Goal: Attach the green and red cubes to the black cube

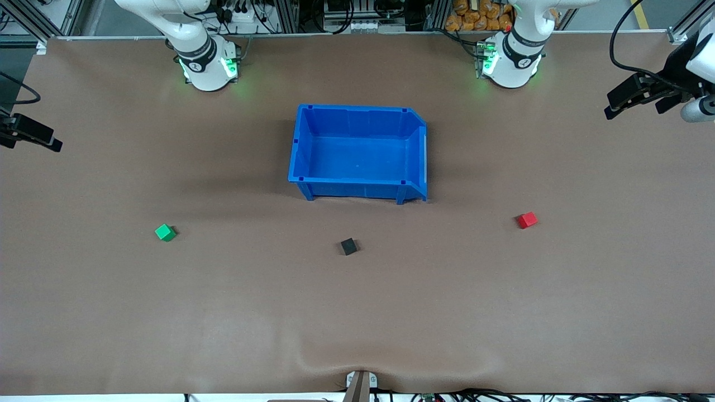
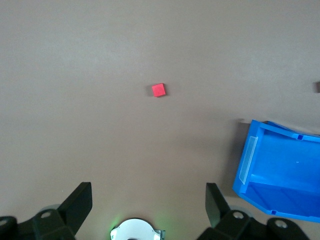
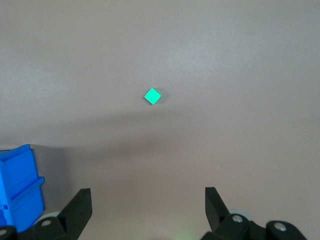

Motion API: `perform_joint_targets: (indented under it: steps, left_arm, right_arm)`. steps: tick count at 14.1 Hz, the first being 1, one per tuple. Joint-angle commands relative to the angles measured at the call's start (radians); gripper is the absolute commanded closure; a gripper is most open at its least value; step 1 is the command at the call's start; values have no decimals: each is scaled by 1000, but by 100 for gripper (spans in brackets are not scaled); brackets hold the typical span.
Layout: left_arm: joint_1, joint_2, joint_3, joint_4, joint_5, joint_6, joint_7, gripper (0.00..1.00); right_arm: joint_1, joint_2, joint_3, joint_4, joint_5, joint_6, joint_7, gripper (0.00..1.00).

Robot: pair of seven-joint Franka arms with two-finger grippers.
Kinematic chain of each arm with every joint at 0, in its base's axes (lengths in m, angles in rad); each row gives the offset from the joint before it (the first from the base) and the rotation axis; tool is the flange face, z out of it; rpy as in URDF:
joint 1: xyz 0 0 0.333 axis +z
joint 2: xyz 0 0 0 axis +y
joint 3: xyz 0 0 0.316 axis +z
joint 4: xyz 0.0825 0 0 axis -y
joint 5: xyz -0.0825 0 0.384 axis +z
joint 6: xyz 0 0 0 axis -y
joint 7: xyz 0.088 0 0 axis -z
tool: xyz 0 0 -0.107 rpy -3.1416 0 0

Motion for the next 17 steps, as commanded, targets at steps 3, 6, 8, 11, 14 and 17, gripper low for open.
perform_joint_targets:
  steps: [3, 6, 8, 11, 14, 17]
  left_arm:
    - [4, 4, -7, 26, 17, -31, 12, 0]
    - [1, 6, -9, 40, 23, -32, 12, 0]
    - [-7, 4, -15, 41, 51, -34, 12, 0]
    - [-3, 4, -21, 35, 48, -51, 20, 0]
    - [-1, 4, -23, 34, 43, -64, 23, 0]
    - [0, 9, -23, 32, 35, -65, 21, 0]
  right_arm:
    - [-15, -13, 14, -7, -19, -1, -1, 0]
    - [-14, -13, 19, -6, -19, -1, 0, 0]
    - [-6, -10, 22, 0, -18, 2, 10, 0]
    - [-11, -3, 19, 20, -1, 1, 5, 0]
    - [-9, -3, 20, 31, -1, 2, 5, 0]
    - [-6, 7, 20, 71, 1, 2, 8, 0]
